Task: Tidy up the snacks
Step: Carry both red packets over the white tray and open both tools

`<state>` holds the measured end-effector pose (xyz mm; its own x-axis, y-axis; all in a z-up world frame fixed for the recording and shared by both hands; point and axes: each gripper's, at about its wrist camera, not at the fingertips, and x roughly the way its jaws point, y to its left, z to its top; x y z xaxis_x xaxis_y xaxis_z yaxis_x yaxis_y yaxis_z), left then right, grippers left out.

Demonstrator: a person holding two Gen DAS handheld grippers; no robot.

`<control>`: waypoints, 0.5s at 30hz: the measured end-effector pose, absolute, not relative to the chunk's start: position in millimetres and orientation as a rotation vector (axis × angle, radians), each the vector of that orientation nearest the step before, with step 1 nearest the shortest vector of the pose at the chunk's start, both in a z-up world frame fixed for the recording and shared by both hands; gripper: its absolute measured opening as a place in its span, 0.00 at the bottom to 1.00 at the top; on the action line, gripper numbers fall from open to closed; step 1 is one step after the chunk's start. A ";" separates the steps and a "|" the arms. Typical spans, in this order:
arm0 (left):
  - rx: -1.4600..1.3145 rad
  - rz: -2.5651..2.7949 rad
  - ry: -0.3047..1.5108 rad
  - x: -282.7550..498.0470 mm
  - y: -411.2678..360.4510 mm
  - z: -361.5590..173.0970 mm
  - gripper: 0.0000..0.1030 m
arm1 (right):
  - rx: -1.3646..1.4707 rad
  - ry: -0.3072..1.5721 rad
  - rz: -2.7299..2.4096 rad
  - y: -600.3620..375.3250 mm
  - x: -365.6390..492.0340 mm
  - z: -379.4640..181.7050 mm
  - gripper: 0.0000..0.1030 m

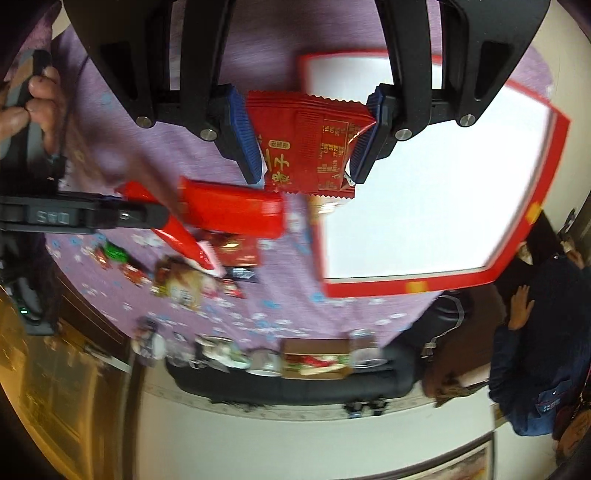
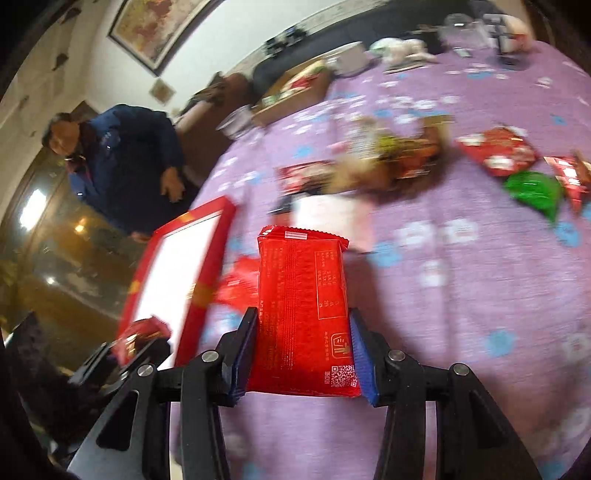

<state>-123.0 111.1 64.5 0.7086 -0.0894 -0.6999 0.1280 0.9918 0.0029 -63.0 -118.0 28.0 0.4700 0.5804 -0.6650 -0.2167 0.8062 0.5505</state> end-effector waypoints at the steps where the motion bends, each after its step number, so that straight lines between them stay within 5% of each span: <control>1: 0.052 -0.094 0.771 -123.1 119.8 63.4 0.47 | 0.418 0.963 0.531 -107.5 -63.8 31.1 0.46; 15: 0.012 0.154 0.798 -117.6 206.5 41.9 0.48 | 0.220 0.971 0.711 46.5 -62.8 41.5 0.46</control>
